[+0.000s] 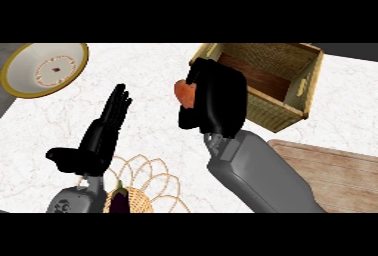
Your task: Pick the sweet potato from the cutting board and place it in the basket
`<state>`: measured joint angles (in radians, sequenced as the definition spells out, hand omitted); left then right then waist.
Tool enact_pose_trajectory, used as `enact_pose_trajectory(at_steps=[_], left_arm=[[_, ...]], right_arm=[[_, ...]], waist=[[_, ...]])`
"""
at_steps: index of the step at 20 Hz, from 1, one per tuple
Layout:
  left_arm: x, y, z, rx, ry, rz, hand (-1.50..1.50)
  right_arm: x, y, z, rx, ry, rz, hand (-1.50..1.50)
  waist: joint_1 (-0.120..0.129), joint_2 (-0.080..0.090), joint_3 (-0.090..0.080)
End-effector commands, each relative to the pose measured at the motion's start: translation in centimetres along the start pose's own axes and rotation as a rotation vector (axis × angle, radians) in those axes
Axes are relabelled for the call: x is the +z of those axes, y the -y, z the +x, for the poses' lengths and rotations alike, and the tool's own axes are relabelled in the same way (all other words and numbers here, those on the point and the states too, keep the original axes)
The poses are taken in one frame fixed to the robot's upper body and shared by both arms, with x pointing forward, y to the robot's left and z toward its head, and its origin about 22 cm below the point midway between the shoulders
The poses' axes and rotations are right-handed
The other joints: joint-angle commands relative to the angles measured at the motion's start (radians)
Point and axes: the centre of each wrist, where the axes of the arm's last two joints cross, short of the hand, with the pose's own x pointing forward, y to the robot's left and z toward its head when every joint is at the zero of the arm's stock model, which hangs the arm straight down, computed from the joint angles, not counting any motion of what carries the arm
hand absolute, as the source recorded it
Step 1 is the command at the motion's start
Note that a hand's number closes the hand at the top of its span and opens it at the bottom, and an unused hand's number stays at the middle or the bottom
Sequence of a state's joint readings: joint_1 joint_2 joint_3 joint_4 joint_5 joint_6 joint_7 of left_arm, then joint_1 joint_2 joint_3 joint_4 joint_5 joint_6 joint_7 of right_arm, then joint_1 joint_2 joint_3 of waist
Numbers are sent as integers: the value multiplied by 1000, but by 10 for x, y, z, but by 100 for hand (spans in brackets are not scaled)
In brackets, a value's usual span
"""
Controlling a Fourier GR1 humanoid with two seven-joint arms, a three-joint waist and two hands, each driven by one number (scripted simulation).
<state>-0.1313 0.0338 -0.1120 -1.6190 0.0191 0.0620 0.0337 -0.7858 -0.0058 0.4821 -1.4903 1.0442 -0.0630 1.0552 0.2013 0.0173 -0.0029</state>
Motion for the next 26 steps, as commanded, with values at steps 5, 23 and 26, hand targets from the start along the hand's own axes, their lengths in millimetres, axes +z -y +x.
enact_pose_trajectory(at_steps=[5, 23, 26], left_arm=[[-2, 8, -9, 2, -18, 6, 0], [7, -27, -13, -29, -38, 119, 0], [12, -20, -14, -24, -38, 134, 0]], right_arm=[[4, 33, 73, -169, -29, -120, 150], [-42, 45, 124, -16, -236, -185, 150], [-42, 35, 115, -33, -249, -165, 150]], waist=[[-14, -10, -4], [-120, -16, -2], [-143, -19, 0]])
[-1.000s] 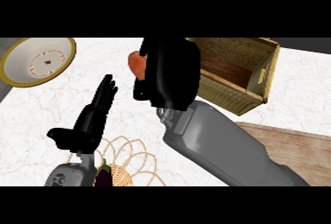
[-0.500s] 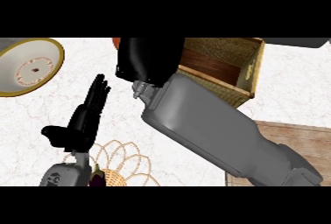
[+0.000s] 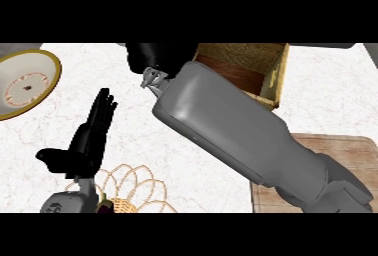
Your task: Pick the sweet potato from the cutting board and place it in the basket
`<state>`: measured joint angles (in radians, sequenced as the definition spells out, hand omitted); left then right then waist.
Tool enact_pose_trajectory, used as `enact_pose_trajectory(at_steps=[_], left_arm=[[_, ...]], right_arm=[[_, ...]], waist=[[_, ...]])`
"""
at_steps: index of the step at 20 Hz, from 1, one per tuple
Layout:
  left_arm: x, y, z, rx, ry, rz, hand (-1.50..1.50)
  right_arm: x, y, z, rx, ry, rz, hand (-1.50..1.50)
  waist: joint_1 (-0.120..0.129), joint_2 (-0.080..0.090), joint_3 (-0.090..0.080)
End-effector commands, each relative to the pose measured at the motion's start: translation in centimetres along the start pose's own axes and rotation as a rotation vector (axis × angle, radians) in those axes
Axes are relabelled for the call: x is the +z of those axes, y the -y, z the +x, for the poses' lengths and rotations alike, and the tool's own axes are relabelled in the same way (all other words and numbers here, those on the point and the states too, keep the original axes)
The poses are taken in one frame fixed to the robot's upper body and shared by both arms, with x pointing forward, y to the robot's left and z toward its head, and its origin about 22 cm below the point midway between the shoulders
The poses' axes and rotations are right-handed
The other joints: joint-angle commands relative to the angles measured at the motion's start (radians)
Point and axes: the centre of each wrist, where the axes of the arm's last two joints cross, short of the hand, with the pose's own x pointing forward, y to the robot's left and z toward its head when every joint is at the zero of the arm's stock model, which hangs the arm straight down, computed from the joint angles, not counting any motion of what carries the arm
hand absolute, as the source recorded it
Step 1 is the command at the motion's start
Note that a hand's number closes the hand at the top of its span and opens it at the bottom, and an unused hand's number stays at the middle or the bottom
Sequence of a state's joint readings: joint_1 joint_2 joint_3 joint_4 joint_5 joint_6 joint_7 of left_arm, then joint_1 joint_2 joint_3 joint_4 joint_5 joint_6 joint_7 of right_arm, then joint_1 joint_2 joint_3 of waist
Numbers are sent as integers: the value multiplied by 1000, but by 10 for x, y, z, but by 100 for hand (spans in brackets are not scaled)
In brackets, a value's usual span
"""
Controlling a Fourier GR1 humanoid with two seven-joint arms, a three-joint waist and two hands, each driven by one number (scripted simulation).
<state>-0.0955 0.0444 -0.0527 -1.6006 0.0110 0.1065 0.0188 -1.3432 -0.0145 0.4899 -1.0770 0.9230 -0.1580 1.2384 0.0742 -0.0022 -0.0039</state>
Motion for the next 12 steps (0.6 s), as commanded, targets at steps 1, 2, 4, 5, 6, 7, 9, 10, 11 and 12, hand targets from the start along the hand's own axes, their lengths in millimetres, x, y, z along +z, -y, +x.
enact_pose_trajectory(at_steps=[1, 2, 4, 5, 6, 7, 9, 10, 11, 12], left_arm=[[9, -3, -2, 14, 3, 15, 0], [6, -1, 3, 9, 13, 31, 0], [4, -14, -1, -14, 11, 48, 0], [18, -7, -8, 10, 2, 46, 0], [13, -15, -4, -10, 5, 59, 0], [6, 1, 2, -5, 6, 41, 0], [17, -11, -5, 17, 8, 43, 0], [15, -17, -4, -7, 4, 51, 0], [18, -14, -1, -1, 9, 75, 0], [17, -15, -2, 6, 29, 72, 0]], right_arm=[[-3, -1, 7, -35, -248, -26, 150], [1, 3, 9, -52, -239, -13, 150], [-12, -8, -2, -39, -254, -8, 150], [-6, 6, 10, -37, -243, -19, 150], [-4, -20, -12, -7, -253, 3, 150], [-7, -16, -5, 11, -258, 5, 150], [-14, -20, -12, 9, -255, 11, 150], [-6, -21, -11, -2, -260, 13, 150], [-14, -28, -21, 49, -265, 41, 150], [-17, -32, -25, 42, -271, 43, 150]], waist=[[-21, 0, 1], [-32, -3, 2], [-43, 3, 2], [-39, -3, 2], [-49, -1, 3], [-46, 0, 3], [-49, 1, 2], [-47, 0, 2], [-56, -1, 3], [-55, 1, 3]])
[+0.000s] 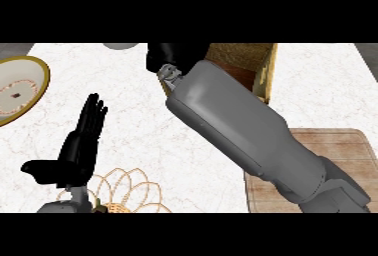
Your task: Pick the sweet potato from the cutting board and place it in the basket
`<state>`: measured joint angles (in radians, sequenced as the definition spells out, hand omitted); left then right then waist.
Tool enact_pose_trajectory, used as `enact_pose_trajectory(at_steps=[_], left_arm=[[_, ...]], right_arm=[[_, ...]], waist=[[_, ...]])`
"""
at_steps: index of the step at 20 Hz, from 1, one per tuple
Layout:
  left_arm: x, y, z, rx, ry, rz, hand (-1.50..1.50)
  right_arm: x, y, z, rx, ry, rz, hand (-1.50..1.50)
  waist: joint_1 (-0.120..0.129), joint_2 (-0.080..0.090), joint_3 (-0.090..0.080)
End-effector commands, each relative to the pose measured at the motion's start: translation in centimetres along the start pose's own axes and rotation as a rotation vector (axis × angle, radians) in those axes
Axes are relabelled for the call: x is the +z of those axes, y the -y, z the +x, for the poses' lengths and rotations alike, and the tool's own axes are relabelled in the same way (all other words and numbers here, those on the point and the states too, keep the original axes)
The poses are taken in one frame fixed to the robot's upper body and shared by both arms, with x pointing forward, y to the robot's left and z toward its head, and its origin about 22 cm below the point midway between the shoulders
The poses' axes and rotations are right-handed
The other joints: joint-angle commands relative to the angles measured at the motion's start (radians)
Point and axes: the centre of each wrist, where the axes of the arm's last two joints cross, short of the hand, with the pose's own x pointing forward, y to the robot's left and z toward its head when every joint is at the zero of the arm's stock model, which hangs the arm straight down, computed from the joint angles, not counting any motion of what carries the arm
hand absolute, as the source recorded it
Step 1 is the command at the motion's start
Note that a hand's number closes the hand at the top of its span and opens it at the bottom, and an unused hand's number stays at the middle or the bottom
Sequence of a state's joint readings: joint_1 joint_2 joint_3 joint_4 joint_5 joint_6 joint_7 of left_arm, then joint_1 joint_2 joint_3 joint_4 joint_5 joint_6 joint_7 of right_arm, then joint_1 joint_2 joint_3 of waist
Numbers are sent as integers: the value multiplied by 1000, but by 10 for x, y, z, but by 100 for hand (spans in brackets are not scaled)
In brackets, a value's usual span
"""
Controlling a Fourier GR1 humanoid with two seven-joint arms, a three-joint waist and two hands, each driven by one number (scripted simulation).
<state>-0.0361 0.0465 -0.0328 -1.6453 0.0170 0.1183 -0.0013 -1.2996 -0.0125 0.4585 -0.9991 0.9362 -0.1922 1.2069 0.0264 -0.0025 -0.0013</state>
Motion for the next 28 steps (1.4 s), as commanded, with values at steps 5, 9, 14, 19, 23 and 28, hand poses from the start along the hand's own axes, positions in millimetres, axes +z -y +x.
enact_pose_trajectory(at_steps=[5, 9, 14, 19, 23, 28], left_arm=[[3, -11, 11, -5, -16, 5, 0], [6, -9, 8, 4, 3, 9, 0], [7, 7, 2, 2, -5, 31, 0], [2, 6, 17, -17, -17, 3, 0], [6, 2, 10, -9, -4, 19, 0], [10, 0, 2, 3, -18, 11, 0]], right_arm=[[0, -27, -23, 52, -204, 67, 150], [-6, -17, -13, 16, -216, 63, 150], [-1, -45, -46, -15, -217, 46, 150], [4, -48, -58, -58, -246, 75, 150], [-8, -61, -80, -69, -347, 29, 150], [-8, -64, -99, -33, -289, 72, -150]], waist=[[-14, -1, 1], [-3, 1, 0], [-19, 1, 1], [-19, -1, 1], [-20, 2, 1], [-25, 1, 1]])
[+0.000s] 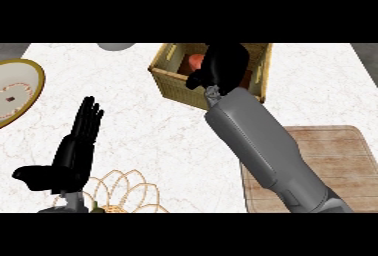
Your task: Pick the sweet potato from the cutting board and place it in the basket
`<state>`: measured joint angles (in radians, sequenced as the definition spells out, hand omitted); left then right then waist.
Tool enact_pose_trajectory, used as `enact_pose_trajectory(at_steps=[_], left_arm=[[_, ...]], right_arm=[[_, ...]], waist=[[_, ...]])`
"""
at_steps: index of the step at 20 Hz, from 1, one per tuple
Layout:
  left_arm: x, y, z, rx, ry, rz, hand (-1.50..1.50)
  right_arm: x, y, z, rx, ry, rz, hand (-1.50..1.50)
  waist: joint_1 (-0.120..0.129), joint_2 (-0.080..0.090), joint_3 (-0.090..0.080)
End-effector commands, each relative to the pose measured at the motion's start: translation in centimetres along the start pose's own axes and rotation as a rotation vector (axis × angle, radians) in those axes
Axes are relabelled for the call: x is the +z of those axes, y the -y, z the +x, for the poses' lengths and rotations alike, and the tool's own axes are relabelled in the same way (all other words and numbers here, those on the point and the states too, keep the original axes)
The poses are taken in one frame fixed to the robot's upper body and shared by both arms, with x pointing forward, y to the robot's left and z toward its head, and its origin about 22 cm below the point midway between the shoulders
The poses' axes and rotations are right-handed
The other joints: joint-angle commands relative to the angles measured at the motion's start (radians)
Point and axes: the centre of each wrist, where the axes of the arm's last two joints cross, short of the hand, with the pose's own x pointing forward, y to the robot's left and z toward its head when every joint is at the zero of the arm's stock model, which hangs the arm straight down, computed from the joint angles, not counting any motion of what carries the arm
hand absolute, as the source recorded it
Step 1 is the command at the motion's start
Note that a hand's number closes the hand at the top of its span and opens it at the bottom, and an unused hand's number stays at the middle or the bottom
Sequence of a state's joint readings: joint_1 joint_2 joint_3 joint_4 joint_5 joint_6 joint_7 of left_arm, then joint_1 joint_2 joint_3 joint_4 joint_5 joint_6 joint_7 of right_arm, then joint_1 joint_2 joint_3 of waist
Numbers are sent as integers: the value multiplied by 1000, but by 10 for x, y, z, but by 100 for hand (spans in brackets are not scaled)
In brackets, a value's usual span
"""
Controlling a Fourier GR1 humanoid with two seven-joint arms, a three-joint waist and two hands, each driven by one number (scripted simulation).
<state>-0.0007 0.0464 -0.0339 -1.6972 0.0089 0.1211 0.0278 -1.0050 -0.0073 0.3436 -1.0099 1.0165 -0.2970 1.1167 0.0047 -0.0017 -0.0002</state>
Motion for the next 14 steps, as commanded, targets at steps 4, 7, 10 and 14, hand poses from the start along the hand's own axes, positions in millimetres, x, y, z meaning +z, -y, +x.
enact_pose_trajectory(at_steps=[4, 7, 10, 14], left_arm=[[8, -17, -10, -9, 6, 3, 0], [0, -14, 1, 6, -23, -6, 0], [-13, -6, -7, 3, -17, 17, 0], [0, 4, -8, -2, -7, 17, 0]], right_arm=[[-4, -4, -19, -107, -95, -27, -150], [7, 4, -15, -171, -33, -83, -150], [9, 32, 13, -230, 2, -168, -150], [3, 37, 8, -213, 6, -292, -150]], waist=[[2, 1, 0], [0, 0, 0], [-7, -1, 0], [-5, -2, 0]])
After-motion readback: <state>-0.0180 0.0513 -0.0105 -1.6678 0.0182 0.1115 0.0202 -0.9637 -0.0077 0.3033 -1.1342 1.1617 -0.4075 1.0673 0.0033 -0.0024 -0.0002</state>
